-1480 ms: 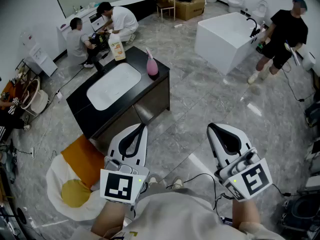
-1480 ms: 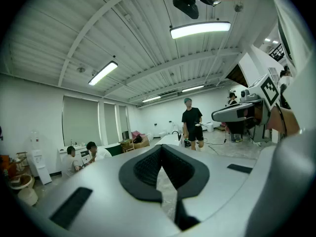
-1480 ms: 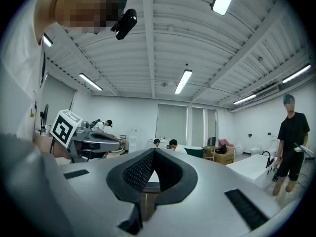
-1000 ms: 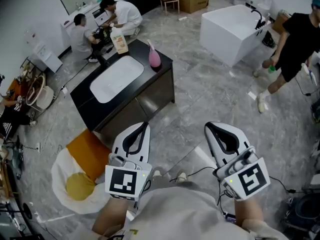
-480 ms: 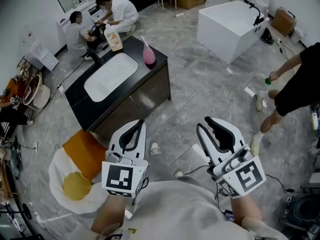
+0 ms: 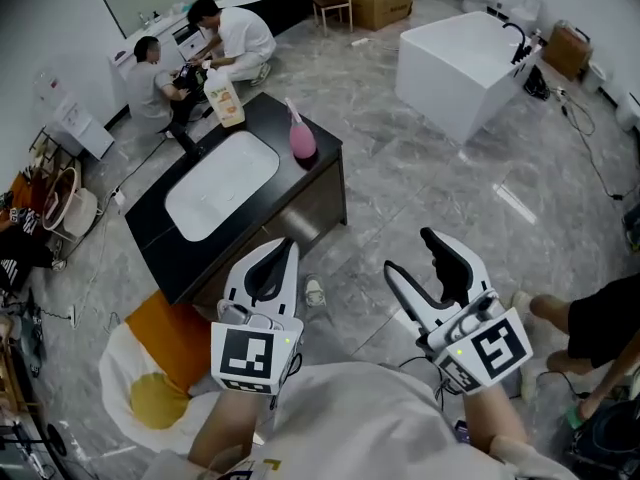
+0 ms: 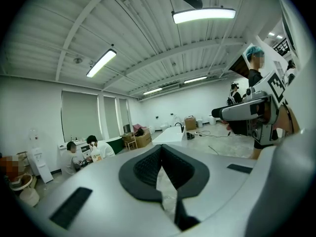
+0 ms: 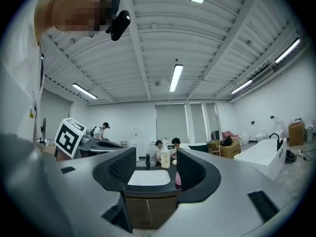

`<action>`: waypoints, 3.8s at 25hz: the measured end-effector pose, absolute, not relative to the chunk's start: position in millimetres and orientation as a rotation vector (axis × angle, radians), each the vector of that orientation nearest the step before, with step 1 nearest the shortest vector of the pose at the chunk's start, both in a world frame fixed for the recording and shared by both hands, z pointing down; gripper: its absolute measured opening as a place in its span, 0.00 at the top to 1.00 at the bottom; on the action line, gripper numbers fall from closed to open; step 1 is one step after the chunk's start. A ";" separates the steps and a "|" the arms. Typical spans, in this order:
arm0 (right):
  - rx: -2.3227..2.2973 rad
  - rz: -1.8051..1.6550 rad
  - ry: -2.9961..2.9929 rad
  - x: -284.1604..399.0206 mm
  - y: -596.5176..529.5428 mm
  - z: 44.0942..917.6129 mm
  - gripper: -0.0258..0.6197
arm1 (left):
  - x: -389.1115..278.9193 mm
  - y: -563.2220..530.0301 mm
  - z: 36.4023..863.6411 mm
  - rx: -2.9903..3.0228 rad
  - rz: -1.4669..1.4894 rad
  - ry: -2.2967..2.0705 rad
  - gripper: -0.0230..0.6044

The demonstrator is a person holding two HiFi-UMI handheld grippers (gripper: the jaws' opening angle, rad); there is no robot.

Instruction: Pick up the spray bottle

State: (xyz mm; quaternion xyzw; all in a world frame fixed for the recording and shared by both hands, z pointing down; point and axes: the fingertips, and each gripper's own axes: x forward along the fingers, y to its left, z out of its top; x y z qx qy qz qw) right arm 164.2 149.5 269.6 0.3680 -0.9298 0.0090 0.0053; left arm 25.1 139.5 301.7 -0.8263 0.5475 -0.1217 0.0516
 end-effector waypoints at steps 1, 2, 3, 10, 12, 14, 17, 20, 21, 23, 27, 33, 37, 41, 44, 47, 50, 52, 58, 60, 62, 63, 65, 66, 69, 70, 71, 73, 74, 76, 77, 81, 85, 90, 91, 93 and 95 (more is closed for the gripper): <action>1.144 0.031 -2.908 157.0 137.8 271.2 0.55 | 20.9 125.8 301.8 -2.517 -0.372 1.662 0.93; 1.135 0.031 -2.906 149.3 125.5 272.4 0.55 | 16.3 112.2 301.3 -2.521 -0.372 1.660 0.93; 1.124 0.032 -2.902 141.5 112.9 273.5 0.55 | 11.6 98.8 301.1 -2.527 -0.372 1.659 0.93; 1.117 0.083 -2.855 98.2 16.5 279.3 0.55 | -22.4 6.6 301.5 -2.560 -0.430 1.627 0.93; 1.118 0.112 -2.835 85.2 -11.0 285.3 0.55 | -35.6 -18.8 305.7 -2.570 -0.449 1.627 0.93; 1.112 0.137 -2.809 71.8 -38.8 292.1 0.55 | -48.6 -44.5 311.7 -2.587 -0.470 1.627 0.93; 1.093 0.161 -2.763 50.3 -81.6 304.1 0.55 | -66.7 -82.9 321.8 -2.619 -0.505 1.615 0.93; 1.076 0.176 -2.725 25.5 -126.0 318.1 0.55 | -87.7 -121.5 335.1 -2.650 -0.537 1.610 0.93; 1.073 0.185 -2.715 17.1 -140.8 323.2 0.55 | -95.3 -134.1 340.0 -2.660 -0.547 1.610 0.93; 1.071 0.206 -2.697 1.2 -169.7 334.0 0.55 | -109.6 -158.5 350.8 -2.684 -0.568 1.606 0.93; 1.076 0.269 -2.643 -26.3 -223.4 363.2 0.55 | -134.3 -205.4 377.6 -2.733 -0.629 1.570 0.93; 1.036 0.370 -2.525 -58.4 -272.3 412.8 0.55 | -157.7 -248.7 414.0 -2.799 -0.694 1.538 0.93; 1.011 0.410 -2.460 -72.6 -294.2 445.9 0.55 | -165.5 -264.4 437.0 -2.844 -0.709 1.544 0.93; 0.996 0.453 -2.400 -79.4 -309.0 478.5 0.55 | -173.5 -271.8 460.9 -2.879 -0.736 1.572 0.93; 0.986 0.469 -2.366 -80.4 -318.1 498.5 0.55 | -177.4 -276.4 477.1 -2.897 -0.760 1.591 0.93; 0.962 0.468 -2.332 -82.4 -324.8 518.9 0.55 | -178.7 -280.3 494.4 -2.895 -0.805 1.593 0.93; 0.947 0.471 -2.299 -81.5 -327.8 538.0 0.55 | -175.4 -281.9 506.6 -2.888 -0.848 1.592 0.93; 0.937 0.458 -2.279 -80.1 -329.4 549.3 0.55 | -171.7 -281.1 513.1 -2.896 -0.860 1.601 0.93; 0.936 0.446 -2.309 -83.2 -339.1 560.2 0.63 | -169.7 -271.8 540.6 -2.909 -0.933 1.672 0.93; 0.918 0.419 -2.308 -84.4 -340.5 561.2 0.68 | -169.9 -267.6 547.8 -2.926 -0.955 1.685 0.93; 0.893 0.396 -2.295 -84.6 -341.2 564.4 0.70 | -169.9 -263.6 553.8 -2.941 -0.969 1.700 0.93; 0.881 0.393 -2.293 -84.9 -341.3 565.4 0.71 | -169.7 -262.3 555.9 -2.943 -0.976 1.707 0.93; 0.862 0.389 -2.295 -83.4 -341.3 566.4 0.72 | -167.9 -262.6 556.0 -2.936 -0.985 1.711 0.93; 0.857 0.390 -2.297 -82.0 -341.1 565.7 0.72 | -166.1 -264.9 552.8 -2.927 -0.983 1.705 0.93; 0.848 0.400 -2.317 -78.2 -339.8 556.2 0.72 | -160.1 -273.5 538.1 -2.905 -0.955 1.695 0.93; 0.843 0.395 -2.325 -77.0 -339.6 550.9 0.72 | -158.4 -275.2 534.1 -2.903 -0.939 1.703 0.93; 0.836 0.380 -2.333 -76.0 -339.4 544.4 0.72 | -156.8 -276.4 529.9 -2.903 -0.922 1.712 0.93; 0.819 0.338 -2.354 -74.3 -338.3 526.9 0.72 | -153.0 -277.4 520.4 -2.900 -0.892 1.725 0.93; 0.811 0.320 -2.368 -73.5 -337.7 516.1 0.72 | -151.0 -277.6 514.9 -2.892 -0.882 1.727 0.93; 0.808 0.287 -2.400 -70.1 -338.6 492.7 0.72 | -147.0 -279.6 502.6 -2.872 -0.860 1.725 0.93; 0.813 0.269 -2.417 -68.0 -339.9 480.4 0.72 | -145.4 -281.4 495.8 -2.866 -0.843 1.725 0.93; 0.834 0.193 -2.488 -59.1 -340.4 431.0 0.72 | -142.9 -287.7 461.9 -2.824 -0.770 1.733 0.93; 0.852 0.117 -2.559 -48.3 -329.7 381.3 0.72 | -141.3 -287.1 419.4 -2.758 -0.701 1.733 0.93; 0.913 0.027 -2.650 -33.1 -320.1 320.5 0.72 | -141.8 -282.9 368.2 -2.677 -0.581 1.758 0.93; 0.916 0.014 -2.667 -30.1 -316.7 310.5 0.72 | -141.7 -280.5 359.7 -2.664 -0.556 1.767 0.93; 0.917 -0.008 -2.692 -23.6 -307.9 293.8 0.72 | -139.3 -273.8 344.1 -2.643 -0.522 1.767 0.93; 0.912 -0.034 -2.706 -17.3 -297.1 281.1 0.72 | -134.1 -265.8 329.9 -2.624 -0.512 1.740 0.93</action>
